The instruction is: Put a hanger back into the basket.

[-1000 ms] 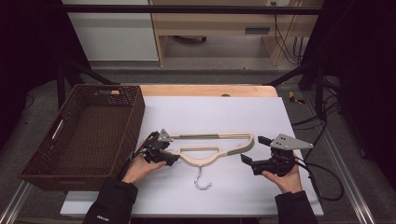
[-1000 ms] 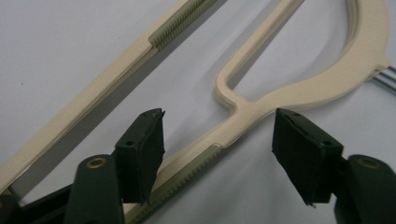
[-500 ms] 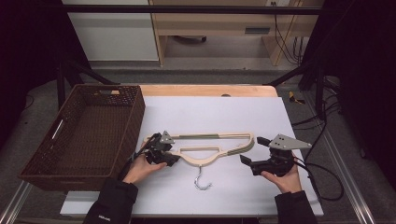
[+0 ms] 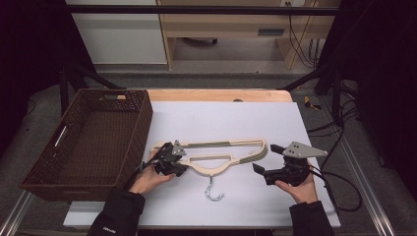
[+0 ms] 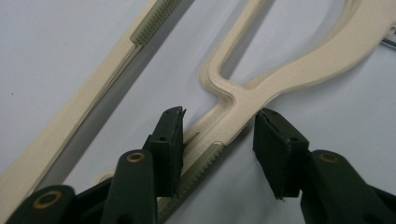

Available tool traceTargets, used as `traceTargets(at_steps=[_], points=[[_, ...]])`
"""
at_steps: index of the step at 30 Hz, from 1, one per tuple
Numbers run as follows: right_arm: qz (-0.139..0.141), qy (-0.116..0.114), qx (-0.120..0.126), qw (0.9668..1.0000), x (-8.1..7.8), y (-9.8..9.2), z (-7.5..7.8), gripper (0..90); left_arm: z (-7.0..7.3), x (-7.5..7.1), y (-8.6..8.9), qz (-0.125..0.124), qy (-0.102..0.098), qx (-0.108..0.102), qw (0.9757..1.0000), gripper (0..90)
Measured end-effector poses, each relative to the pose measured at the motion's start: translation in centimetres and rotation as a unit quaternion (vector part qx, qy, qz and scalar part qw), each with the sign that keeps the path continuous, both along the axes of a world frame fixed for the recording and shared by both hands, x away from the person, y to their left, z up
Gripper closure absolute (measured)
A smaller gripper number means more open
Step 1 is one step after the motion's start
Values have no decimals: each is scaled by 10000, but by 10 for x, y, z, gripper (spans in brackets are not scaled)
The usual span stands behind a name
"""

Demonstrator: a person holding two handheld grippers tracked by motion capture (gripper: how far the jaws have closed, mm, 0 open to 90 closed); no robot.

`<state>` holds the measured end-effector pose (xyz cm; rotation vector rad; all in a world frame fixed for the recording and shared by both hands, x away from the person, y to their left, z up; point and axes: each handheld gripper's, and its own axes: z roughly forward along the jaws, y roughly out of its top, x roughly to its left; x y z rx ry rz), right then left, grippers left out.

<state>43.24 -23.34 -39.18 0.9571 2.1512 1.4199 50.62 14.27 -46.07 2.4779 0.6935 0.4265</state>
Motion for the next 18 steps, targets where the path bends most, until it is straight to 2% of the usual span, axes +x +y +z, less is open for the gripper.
traceTargets(at_steps=[2, 3, 8, 9, 10, 13, 14, 18], points=[[7, -5, 6, 10000, 0, 0, 0, 70, 1, -3, -1, -71, -23, 8, 10000, 560], [2, -7, 6, 10000, 0, -1, 1, 70, 2, -4, -2, -157, -1, 78, 9998, 573], [7, -4, -3, 10000, 0, -1, 0, 70, 3, -6, -3, -239, 59, 96, 9997, 633], [13, 0, -4, 10000, 0, -1, 0, 69, 4, -6, -3, -272, 54, 166, 9995, 644], [16, 4, -9, 10000, 0, -1, 0, 69, 5, -7, -4, -236, 50, 47, 9997, 655], [15, 7, -14, 10000, 0, -1, 0, 69, 8, -8, -3, -295, 86, 2, 9995, 695], [16, 8, -18, 10000, 0, -1, 0, 69, 10, -10, -3, -313, 97, -107, 9994, 710], [30, 16, -31, 10000, 0, -1, 0, 68, 11, -11, -5, -373, 158, -78, 9991, 761]])
